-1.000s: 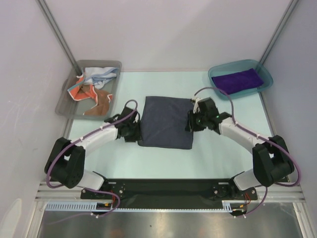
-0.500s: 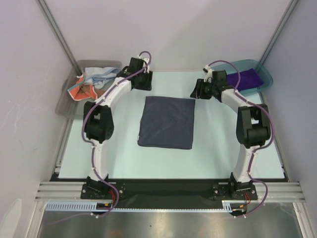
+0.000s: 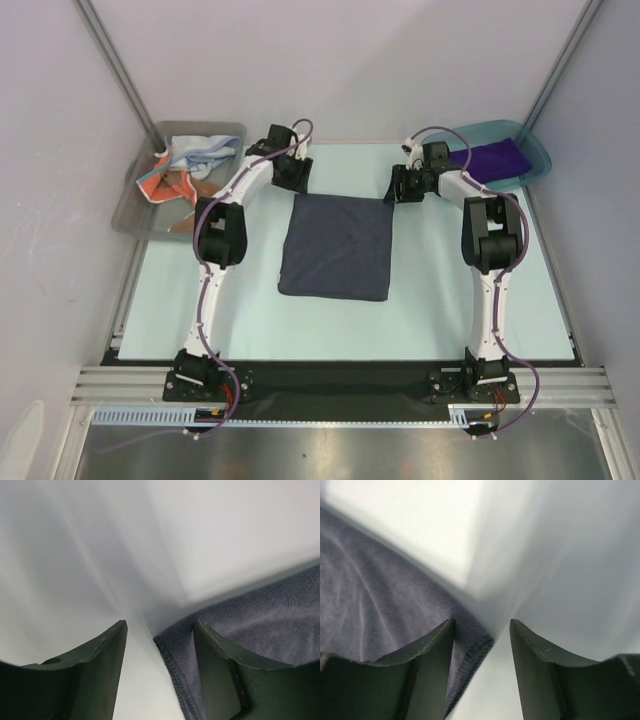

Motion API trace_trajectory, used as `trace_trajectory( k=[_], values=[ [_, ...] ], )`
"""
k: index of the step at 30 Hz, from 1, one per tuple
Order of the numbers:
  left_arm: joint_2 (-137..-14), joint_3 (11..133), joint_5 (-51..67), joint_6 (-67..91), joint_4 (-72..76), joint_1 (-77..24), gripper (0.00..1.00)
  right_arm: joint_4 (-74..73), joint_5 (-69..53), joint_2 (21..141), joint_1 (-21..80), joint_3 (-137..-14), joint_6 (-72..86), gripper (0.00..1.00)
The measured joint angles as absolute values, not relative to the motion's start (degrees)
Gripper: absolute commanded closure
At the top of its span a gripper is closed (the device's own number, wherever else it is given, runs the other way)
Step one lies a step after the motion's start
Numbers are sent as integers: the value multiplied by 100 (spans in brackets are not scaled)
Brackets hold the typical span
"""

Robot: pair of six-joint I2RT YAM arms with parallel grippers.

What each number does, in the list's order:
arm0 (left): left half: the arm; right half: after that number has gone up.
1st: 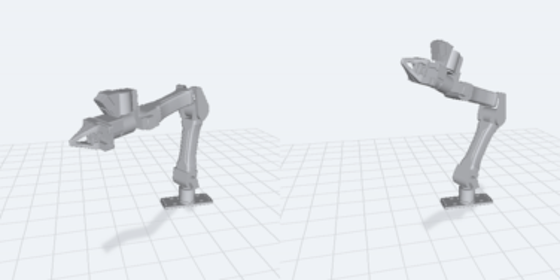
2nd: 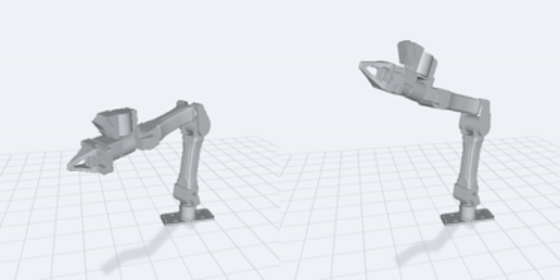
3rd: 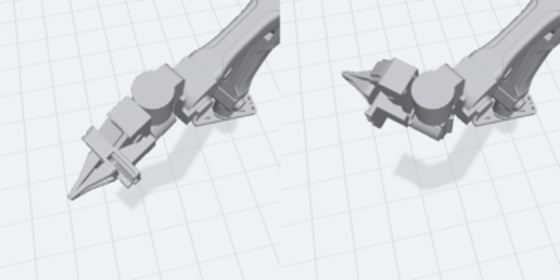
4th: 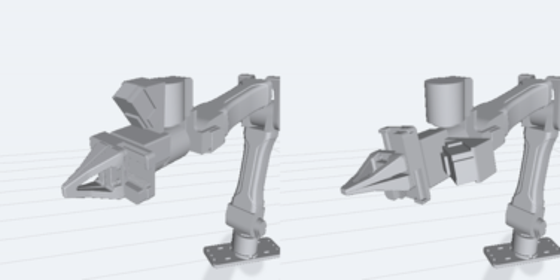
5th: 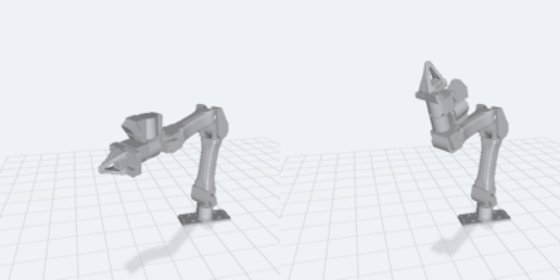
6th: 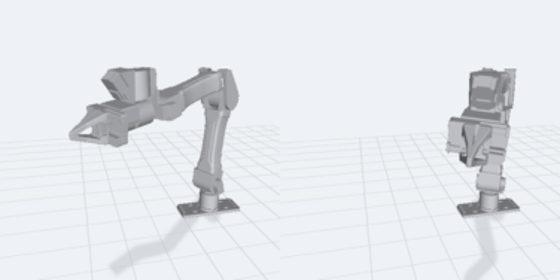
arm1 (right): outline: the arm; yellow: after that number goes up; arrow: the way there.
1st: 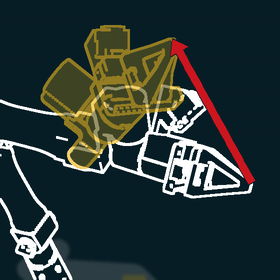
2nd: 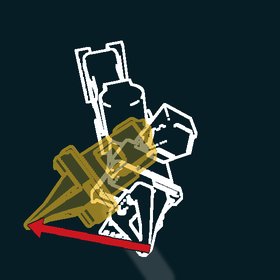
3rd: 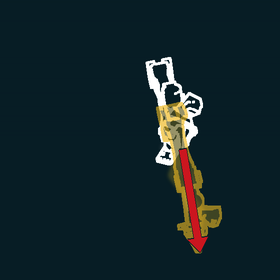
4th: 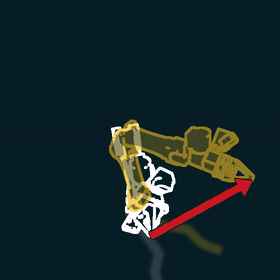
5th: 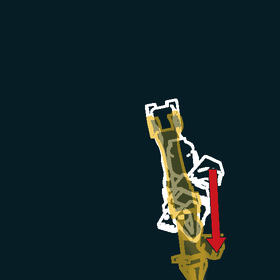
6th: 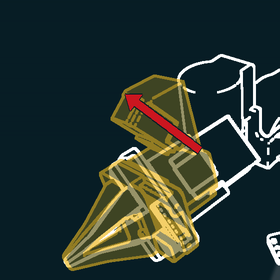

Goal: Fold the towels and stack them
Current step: Fold the towel

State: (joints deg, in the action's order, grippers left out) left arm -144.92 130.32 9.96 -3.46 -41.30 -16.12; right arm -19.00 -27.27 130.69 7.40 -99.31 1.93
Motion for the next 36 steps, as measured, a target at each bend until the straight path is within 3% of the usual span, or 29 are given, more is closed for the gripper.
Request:
trace_trajectory(
  k=[8, 19, 26, 28, 29, 30, 32, 34, 36],
  values=[
    [-14521, 13172, 1164, -609, -4125, -1503, 34, -2029, -3072, 13152, 543, -10014, 117, 68],
    [-14577, 13255, 1610, -773, -4370, -1466, 50, -2110, -3599, 13273, 497, -10092, 117, 68],
    [-14680, 13325, 1793, -801, -4484, -1433, 50, -2119, -3811, 13415, 495, -10254, 117, 64],
    [-14693, 13347, 1835, -799, -4517, -1413, 55, -2119, -3833, 13452, 493, -10302, 117, 65],
    [-14698, 13358, 1846, -799, -4534, -1404, 59, -2126, -3848, 13461, 489, -10311, 117, 71],
    [-14700, 13364, 1855, -803, -4545, -1398, 70, -2139, -3852, 13463, 486, -10320, 102, 75],
    [-14702, 13371, 1881, -797, -4569, -1387, 83, -2161, -3889, 13478, 475, -10366, 97, 88],
    [-14702, 13373, 1898, -784, -4565, -1385, 100, -2158, -3933, 13480, 460, -10379, 78, 94],
    [-14702, 13373, 1946, -810, -4554, -1385, 100, -2156, -3957, 13480, 445, -10379, 71, 100]
  ],
)
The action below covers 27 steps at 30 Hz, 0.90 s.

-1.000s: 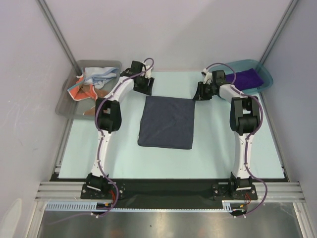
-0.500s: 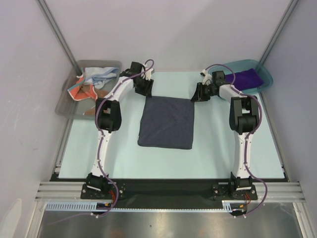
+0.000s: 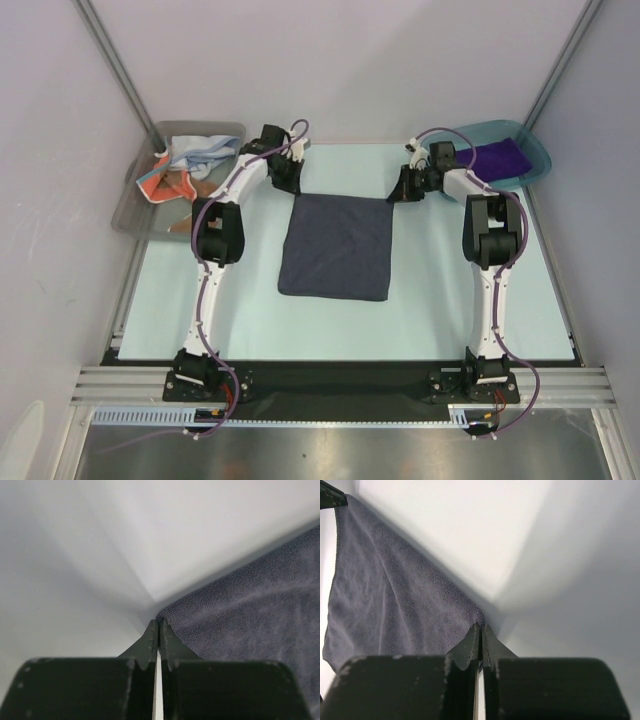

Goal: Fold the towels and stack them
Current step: Fold the towel

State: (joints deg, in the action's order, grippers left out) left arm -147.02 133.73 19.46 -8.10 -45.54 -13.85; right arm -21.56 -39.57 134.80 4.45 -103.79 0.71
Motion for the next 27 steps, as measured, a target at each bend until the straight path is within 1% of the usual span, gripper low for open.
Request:
trace_trajectory(
  k=[10, 14, 18, 22, 27],
  values=[
    [-14652, 13205, 2093, -814, -4147, -1385, 100, -2106, -4029, 13478, 381, -10379, 14, 100],
    [-14420, 13002, 2010, -808, -4058, -1385, 100, -2038, -4036, 13391, 340, -10374, 36, 100],
    [-13692, 12409, 1920, -797, -3752, -1385, 100, -1763, -3988, 12919, 314, -10217, 108, 100],
    [-12599, 11756, 1876, -727, -3284, -1385, 100, -1267, -3865, 11946, 314, -9828, 207, 100],
    [-11358, 11454, 1876, -596, -2851, -1406, 100, -646, -3730, 10672, 314, -9369, 388, 100]
  ],
)
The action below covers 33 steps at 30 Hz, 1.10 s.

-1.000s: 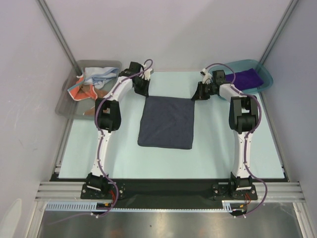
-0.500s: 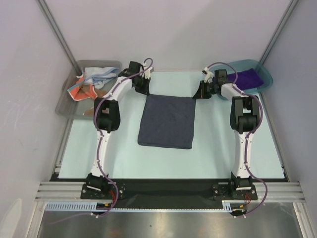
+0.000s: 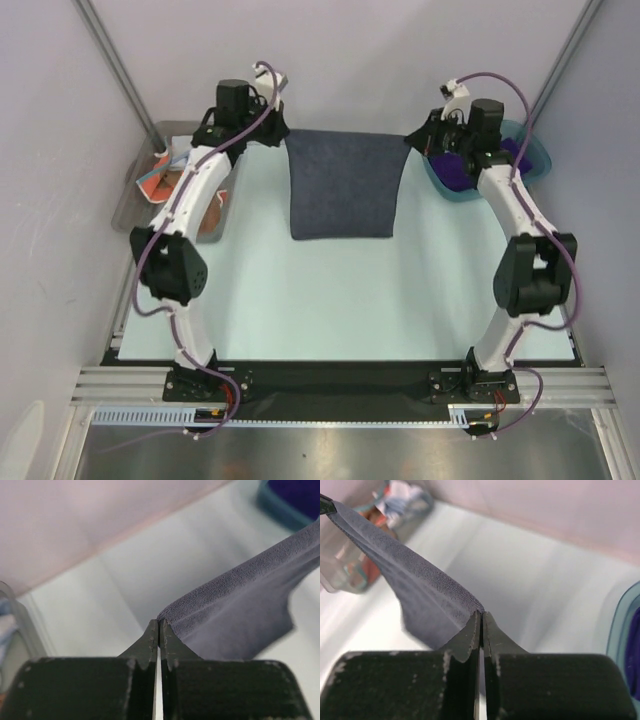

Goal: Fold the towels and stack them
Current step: Fold the towel

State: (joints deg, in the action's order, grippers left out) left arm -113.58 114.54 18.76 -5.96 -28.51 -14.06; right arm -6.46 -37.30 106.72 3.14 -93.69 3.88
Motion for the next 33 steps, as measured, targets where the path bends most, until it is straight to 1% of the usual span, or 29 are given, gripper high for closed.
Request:
trace_trajectory(
  k=[5, 10, 15, 19, 24, 26, 28, 30, 33],
  values=[
    [-10302, 11148, 1861, -589, -2705, -1529, 100, -285, -3640, 9478, 314, -8969, 539, 100],
    [-9091, 10252, 1774, -580, -2641, -1793, 100, -357, -3581, 8291, 311, -8635, 578, 100],
    [-7747, 9144, 1575, -541, -2644, -2290, 100, -766, -3570, 6823, 298, -7909, 532, 100],
    [-6685, 8348, 1299, -366, -2803, -2877, 100, -1293, -3461, 5347, 285, -7085, 510, 100],
    [-5894, 7625, 972, 60, -3087, -3181, 100, -1625, -3391, 4069, 292, -6278, 593, 100],
    [-5876, 7371, 766, 224, -3100, -3188, 100, -1496, -3391, 3848, 294, -5782, 749, 100],
    [-6023, 7148, 589, 355, -3081, -3183, 100, -1188, -3380, 3927, 307, -5153, 926, 100],
    [-6396, 6886, 434, 464, -2908, -3164, 100, -814, -3328, 4309, 325, -4591, 1079, 100],
    [-7384, 6657, 336, 561, -2617, -3030, 100, -113, -3223, 5424, 432, -4012, 1267, 100]
  ],
)
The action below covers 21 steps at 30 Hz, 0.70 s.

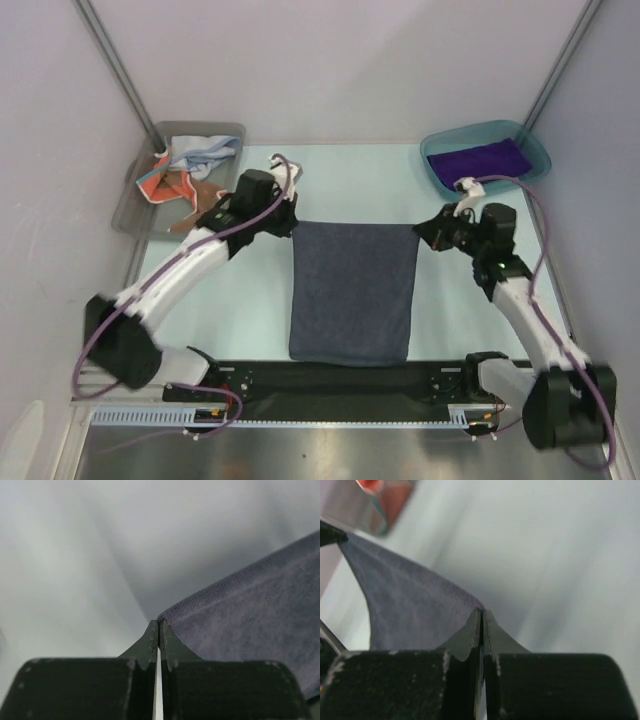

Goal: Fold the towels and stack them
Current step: Fold the towel

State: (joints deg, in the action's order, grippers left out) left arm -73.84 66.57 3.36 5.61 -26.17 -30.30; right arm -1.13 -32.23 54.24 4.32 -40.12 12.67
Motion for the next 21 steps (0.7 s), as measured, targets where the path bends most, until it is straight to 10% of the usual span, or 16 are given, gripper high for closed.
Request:
trace_trajectory(
  k=[10, 16, 21],
  values=[
    [-11454, 8602, 593, 600, -2493, -2156, 99, 2217, -3282, 9542, 716, -4897, 1393, 89],
    [-12892, 10943, 591, 491, -2958, -1894, 46, 2359, -3277, 11220, 676, -6899, 1503, 52],
    [-13163, 11858, 207, 447, -3380, -1833, 46, 1804, -2912, 11507, 541, -7588, 1559, 47]
  ],
)
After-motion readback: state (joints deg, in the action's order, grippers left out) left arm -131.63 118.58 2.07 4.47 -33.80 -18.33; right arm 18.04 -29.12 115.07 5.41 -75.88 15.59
